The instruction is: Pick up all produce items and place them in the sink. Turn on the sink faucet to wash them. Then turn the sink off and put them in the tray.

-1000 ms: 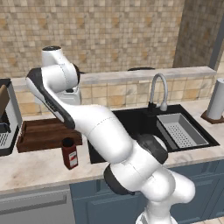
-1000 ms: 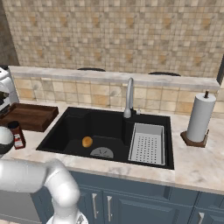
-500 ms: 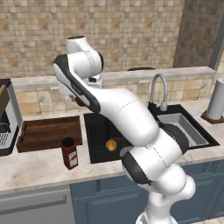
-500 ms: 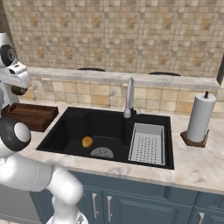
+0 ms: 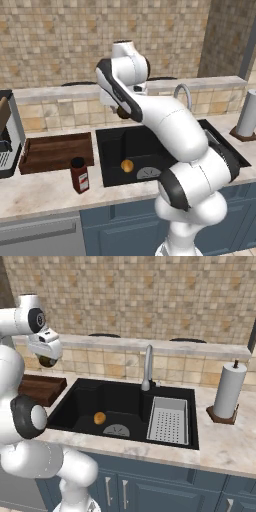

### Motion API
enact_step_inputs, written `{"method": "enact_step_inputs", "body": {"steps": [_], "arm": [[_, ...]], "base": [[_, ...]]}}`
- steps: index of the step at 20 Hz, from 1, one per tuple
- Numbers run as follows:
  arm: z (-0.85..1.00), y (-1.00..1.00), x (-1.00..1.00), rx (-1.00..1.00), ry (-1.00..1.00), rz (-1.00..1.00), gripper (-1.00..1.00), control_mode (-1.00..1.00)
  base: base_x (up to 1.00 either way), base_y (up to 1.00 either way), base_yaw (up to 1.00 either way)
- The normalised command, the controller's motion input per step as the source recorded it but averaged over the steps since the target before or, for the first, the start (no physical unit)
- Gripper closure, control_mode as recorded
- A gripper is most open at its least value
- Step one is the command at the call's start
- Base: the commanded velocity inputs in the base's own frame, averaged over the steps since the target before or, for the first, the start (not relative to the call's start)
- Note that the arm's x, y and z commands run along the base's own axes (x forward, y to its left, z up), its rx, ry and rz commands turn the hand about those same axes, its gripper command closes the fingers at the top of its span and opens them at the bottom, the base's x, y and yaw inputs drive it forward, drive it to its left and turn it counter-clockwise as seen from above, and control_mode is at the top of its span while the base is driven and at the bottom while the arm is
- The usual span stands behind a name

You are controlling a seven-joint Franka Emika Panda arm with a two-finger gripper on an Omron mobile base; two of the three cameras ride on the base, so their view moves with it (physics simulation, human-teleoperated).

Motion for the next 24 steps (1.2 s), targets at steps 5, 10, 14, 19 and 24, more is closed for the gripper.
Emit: {"method": "enact_step_inputs", "body": {"steps": [5, 10, 14, 19, 24], "arm": [[-0.18, -0.87, 0.02, 0.01, 0.00, -0.03, 1.00, -1.00], [-0.23, -0.70, 0.02, 0.00, 0.00, -0.05, 1.00, -1.00], [-0.27, -0.32, 0.01, 0.00, 0.00, -0.07, 1.00, -1.00], [-0.26, -0.25, 0.00, 0.00, 0.00, -0.08, 1.00, -1.00], [-0.24, -0.21, -0.01, 0.00, 0.00, -0.07, 1.00, -1.00]], "base": [[0.00, 0.00, 0.00], [0.00, 0.00, 0.00], [0.00, 0.00, 0.00], [0.00, 0.00, 0.00], [0.00, 0.00, 0.00]]}}
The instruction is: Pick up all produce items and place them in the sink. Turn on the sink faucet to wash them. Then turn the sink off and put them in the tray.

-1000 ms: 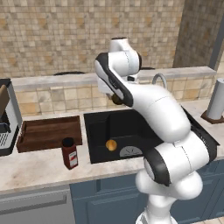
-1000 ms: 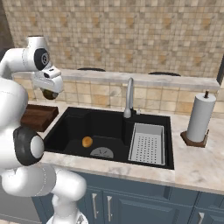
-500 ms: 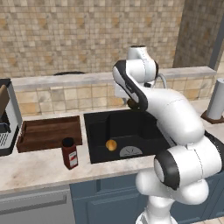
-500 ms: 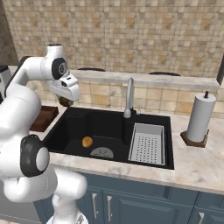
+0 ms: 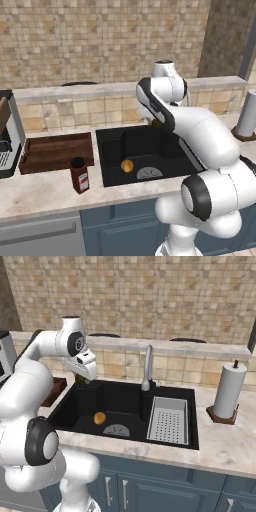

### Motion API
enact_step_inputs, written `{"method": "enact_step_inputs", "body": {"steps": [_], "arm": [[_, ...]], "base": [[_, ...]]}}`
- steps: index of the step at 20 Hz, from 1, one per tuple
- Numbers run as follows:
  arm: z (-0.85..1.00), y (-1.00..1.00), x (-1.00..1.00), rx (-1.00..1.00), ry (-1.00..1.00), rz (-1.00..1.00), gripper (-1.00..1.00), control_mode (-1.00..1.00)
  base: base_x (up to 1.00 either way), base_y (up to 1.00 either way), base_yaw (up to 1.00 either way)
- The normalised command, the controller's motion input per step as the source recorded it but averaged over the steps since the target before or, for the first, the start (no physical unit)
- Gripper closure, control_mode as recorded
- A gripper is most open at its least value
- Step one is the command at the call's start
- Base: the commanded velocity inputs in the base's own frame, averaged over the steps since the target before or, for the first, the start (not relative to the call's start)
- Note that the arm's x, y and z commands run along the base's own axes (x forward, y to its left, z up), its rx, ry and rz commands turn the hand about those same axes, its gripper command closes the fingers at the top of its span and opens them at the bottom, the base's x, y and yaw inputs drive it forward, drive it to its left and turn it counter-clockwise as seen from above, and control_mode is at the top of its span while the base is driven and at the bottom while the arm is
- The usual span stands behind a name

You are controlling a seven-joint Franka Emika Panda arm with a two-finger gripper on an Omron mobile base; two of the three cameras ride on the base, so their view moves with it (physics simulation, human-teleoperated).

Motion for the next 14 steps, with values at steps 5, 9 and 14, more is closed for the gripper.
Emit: {"method": "enact_step_inputs", "body": {"steps": [5, 9, 14], "arm": [[-0.26, -0.59, -0.50, 0.00, 0.00, -0.06, 1.00, -1.00], [-0.13, -0.85, -0.23, 0.00, 0.00, -0.07, 1.00, -1.00], [0.00, -0.91, 0.00, 0.01, 0.00, -0.02, 1.00, -1.00]], "base": [[0.00, 0.00, 0.00], [0.00, 0.00, 0.00], [0.00, 0.00, 0.00]]}}
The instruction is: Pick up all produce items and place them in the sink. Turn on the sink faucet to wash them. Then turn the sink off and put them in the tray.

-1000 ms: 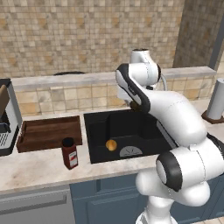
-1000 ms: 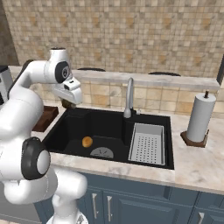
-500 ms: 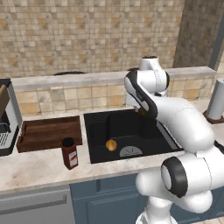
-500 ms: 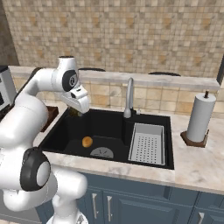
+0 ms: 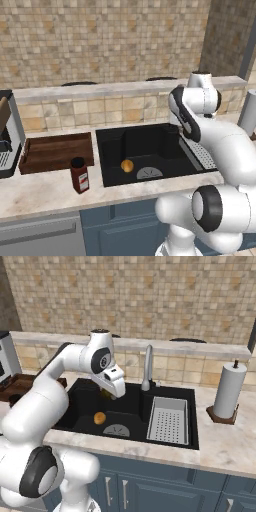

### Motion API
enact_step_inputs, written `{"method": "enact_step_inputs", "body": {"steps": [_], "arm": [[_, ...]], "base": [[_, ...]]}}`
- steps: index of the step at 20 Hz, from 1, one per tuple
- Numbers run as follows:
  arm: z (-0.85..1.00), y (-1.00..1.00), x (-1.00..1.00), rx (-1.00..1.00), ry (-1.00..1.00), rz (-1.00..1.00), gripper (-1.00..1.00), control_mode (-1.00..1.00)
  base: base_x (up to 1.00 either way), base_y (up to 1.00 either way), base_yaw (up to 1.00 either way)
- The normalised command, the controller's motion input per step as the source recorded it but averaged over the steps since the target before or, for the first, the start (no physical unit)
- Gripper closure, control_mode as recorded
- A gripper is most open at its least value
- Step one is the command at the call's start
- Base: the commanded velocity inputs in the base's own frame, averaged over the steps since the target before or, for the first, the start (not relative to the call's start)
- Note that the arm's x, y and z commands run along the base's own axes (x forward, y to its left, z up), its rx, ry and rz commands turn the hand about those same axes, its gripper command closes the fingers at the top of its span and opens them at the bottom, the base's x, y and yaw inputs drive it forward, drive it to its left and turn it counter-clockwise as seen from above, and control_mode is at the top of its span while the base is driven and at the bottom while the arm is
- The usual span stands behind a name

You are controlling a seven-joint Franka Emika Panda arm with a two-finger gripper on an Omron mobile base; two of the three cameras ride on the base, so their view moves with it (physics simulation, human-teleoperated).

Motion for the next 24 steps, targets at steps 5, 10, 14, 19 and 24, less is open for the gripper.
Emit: {"method": "enact_step_inputs", "body": {"steps": [5, 10, 14, 19, 24], "arm": [[0.00, -0.65, 0.00, 0.00, 0.00, 0.00, 1.00, -1.00], [0.00, -0.18, 0.00, 0.00, 0.00, 0.00, 1.00, -1.00], [0.00, 0.00, 0.01, 0.00, 0.00, 0.00, 1.00, -1.00], [0.00, 0.00, 0.04, 0.00, 0.00, 0.00, 1.00, -1.00], [0.00, 0.00, 0.00, 0.00, 0.00, 0.02, 1.00, -1.00]], "base": [[0.00, 0.00, 0.00], [0.00, 0.00, 0.00], [0.00, 0.00, 0.00], [0.00, 0.00, 0.00], [0.00, 0.00, 0.00]]}}
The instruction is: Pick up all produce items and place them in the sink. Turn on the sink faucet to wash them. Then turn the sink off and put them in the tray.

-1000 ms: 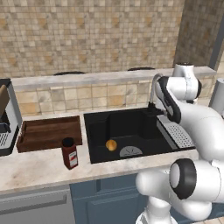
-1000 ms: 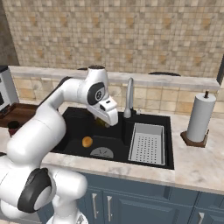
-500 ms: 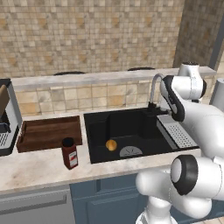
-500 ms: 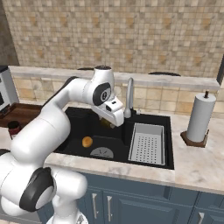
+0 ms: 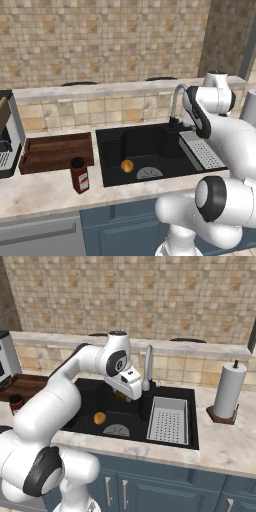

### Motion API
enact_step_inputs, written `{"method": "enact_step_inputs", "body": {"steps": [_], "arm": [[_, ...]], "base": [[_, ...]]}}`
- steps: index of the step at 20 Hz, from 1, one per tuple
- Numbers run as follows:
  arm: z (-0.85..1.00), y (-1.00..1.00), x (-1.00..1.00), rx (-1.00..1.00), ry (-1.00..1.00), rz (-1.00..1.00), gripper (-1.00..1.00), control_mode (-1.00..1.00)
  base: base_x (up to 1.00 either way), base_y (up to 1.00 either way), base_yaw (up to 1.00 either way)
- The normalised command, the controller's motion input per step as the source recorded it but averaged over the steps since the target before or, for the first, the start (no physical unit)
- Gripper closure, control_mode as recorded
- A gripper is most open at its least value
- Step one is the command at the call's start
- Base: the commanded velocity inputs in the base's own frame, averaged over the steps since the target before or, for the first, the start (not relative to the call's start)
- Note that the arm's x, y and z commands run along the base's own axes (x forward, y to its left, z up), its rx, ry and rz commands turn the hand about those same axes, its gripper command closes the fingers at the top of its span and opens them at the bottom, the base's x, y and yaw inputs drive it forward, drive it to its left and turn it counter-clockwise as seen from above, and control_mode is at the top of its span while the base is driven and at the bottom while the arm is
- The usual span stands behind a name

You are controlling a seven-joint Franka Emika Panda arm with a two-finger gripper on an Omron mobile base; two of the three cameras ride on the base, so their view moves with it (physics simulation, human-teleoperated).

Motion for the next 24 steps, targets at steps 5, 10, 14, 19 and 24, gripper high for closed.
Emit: {"method": "enact_step_inputs", "body": {"steps": [5, 10, 14, 19, 24], "arm": [[-0.15, 0.01, 0.00, 0.00, 0.00, 0.03, 1.00, -1.00], [-0.04, 0.00, -0.05, 0.00, 0.00, 0.02, 1.00, -1.00], [-0.03, 0.00, -0.14, 0.00, 0.00, 0.03, 1.00, -1.00], [-0.02, 0.00, -0.25, 0.00, -0.01, 0.02, 1.00, -1.00], [-0.06, -0.13, -0.32, 0.00, -0.02, 0.04, 1.00, 1.00]], "base": [[0.00, 0.00, 0.00], [0.00, 0.00, 0.00], [0.00, 0.00, 0.00], [0.00, 0.00, 0.00], [-0.28, -0.19, 0.03]]}}
